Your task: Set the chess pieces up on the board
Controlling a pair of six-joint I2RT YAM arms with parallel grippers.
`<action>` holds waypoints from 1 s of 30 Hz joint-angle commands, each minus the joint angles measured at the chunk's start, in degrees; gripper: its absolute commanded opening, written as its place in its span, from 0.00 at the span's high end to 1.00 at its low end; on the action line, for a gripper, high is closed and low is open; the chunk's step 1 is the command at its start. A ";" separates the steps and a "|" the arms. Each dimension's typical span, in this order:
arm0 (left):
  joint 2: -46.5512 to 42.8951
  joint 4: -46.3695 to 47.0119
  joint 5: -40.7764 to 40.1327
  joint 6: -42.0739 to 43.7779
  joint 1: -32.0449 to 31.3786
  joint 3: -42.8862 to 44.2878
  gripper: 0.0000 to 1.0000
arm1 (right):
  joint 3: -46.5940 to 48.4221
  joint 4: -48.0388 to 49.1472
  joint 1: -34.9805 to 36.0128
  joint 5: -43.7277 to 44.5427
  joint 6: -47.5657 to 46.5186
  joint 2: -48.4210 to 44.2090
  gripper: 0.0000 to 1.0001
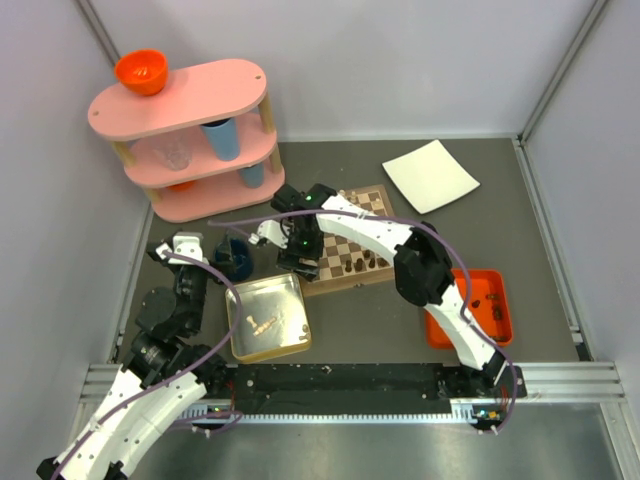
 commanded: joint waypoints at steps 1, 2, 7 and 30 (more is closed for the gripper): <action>0.76 1.74 0.63 0.40 0.16 -0.15 0.01 | 3.52 -0.30 -0.76 -1.44 1.03 -2.29 0.27; 0.76 1.74 0.63 0.49 0.16 -0.15 0.01 | 4.05 -0.30 -0.76 -1.79 1.21 -2.38 0.27; 0.76 1.74 0.54 0.40 0.16 -0.15 0.01 | 5.98 -0.57 -2.17 -4.69 1.56 -4.48 0.29; 0.93 1.74 0.72 0.40 0.16 -0.15 0.01 | -1.92 -2.94 -2.44 -4.52 -2.22 -4.05 0.78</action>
